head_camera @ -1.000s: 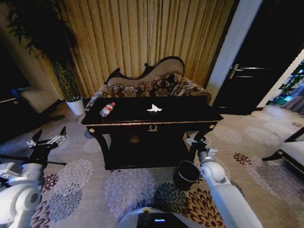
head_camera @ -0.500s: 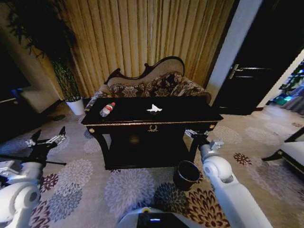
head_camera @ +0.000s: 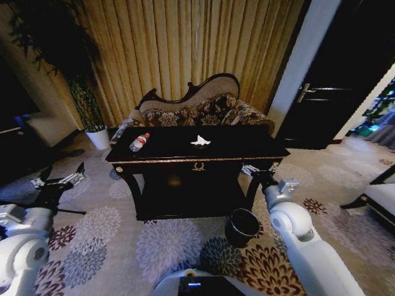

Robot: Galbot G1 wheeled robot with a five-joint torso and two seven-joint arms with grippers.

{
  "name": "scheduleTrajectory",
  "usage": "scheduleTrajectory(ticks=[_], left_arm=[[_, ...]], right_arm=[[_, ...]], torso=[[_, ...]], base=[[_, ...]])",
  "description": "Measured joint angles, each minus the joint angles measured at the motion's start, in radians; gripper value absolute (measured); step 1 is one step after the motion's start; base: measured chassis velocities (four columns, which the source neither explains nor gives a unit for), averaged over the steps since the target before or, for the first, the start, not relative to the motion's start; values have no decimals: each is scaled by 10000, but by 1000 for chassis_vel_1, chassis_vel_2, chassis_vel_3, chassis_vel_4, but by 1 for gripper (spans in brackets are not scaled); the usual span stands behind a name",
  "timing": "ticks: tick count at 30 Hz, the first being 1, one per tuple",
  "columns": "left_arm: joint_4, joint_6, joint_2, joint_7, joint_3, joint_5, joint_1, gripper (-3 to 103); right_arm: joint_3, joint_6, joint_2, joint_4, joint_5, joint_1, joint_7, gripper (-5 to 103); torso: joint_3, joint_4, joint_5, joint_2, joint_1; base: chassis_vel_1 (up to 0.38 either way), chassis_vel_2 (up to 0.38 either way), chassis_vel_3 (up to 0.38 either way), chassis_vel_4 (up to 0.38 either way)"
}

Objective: Move to the front of the table and place the trash on the table into the trash bin.

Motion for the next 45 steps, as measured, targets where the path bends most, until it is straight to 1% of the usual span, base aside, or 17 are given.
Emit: scheduleTrajectory(ticks=[18,25,32,45], left_arm=[[-31,-218,-89,42,60,45,82,100],[-19,-232,-99,51,91,55,83,100],[5,-236,-110,71,186,73,68,100],[57,-267,-152,85,268,104,65,100]], right_arm=[[-173,92,40,12,-19,-78,-66,100],[-266,118,35,-47,-23,-45,-72,100],[-394,310,35,-155,-31,0,-76,100],[-475,319,41,-197,-39,21,-81,100]], torso=[[-1,0,0,1,-2],[0,0,0,0,-1],[1,0,-1,-2,2],[0,0,0,-1,0]], base=[[-17,19,14,-19],[-121,120,132,-122],[-153,149,158,-162],[-132,145,141,-140]])
